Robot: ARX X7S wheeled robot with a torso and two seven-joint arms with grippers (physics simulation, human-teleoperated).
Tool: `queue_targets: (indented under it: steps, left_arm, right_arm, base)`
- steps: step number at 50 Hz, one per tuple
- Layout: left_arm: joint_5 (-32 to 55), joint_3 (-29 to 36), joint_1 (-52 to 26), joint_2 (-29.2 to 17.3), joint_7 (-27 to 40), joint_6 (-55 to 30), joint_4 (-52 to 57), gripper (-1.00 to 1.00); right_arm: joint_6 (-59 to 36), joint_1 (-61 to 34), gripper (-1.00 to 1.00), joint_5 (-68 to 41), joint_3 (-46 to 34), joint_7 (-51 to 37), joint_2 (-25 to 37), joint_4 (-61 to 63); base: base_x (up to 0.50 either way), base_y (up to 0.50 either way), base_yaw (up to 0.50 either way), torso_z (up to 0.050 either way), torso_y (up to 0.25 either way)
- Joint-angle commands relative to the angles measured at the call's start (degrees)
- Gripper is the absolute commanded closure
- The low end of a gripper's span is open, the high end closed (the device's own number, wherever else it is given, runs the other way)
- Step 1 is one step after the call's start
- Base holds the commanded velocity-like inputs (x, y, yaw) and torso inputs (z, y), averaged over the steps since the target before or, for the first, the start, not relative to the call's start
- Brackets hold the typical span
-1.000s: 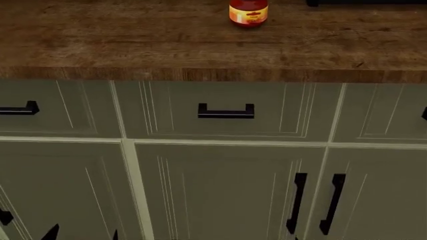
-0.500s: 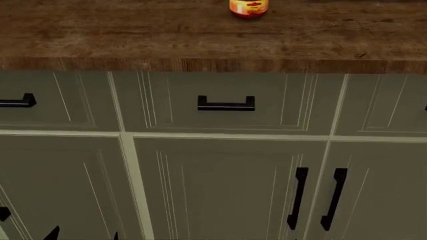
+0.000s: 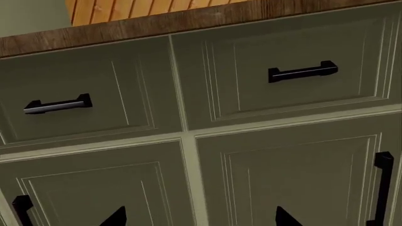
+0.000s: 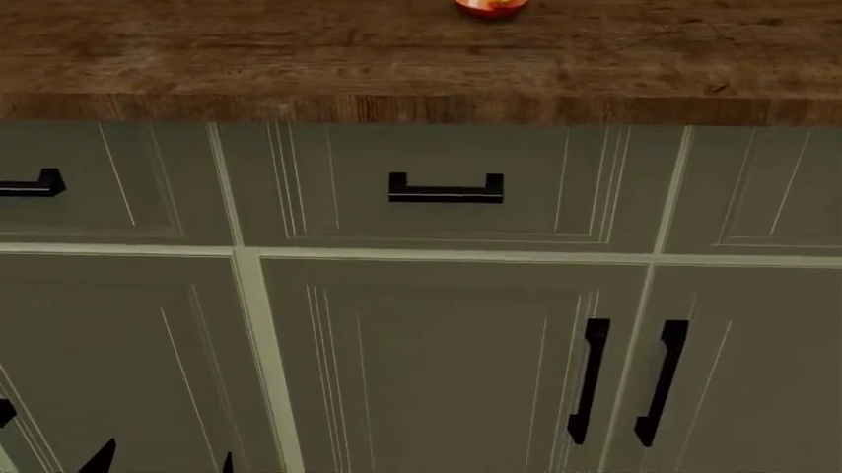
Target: Close the oven door
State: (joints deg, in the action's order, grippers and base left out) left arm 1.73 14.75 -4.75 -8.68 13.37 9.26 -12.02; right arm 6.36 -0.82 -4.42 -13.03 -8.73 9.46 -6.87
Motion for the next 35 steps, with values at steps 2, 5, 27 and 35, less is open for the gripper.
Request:
queue_targets:
  steps: [2,5,27,35]
  left_arm:
    - [-0.03,0.71,-0.60,-0.01,0.46,3.16,-3.00,-1.00]
    - [0.48,0.53,0.17,-0.80,0.58,-2.59,2.96,-1.00]
    - [0.60,1.79,-4.27,0.24,0.96,1.47,-9.30,-1.00]
    - [0.13,2.26,-9.89,1.51,1.36,0.80,-20.67,-1.00]
  right_arm:
    - [0.24,-0.15,-1.00,-0.40,-0.46,-0.29,0.25,-0.46]
    - [0.21,-0.12,-1.00,-0.38,-0.60,-0.44,0.32,-0.38]
    - [4.53,-6.23,-1.00,-2.68,-0.42,1.11,-0.59,-15.67]
    - [9.73,-12.89,-1.00,-5.79,0.10,5.97,-2.64,-34.39]
  base:
    - [0.00,0.00,0.00,-0.027,0.000]
    - [0.00,0.00,0.00,-0.027,0.000]
    - [0.00,0.00,0.00,-0.027,0.000]
    - [0.00,0.00,0.00,-0.028,0.000]
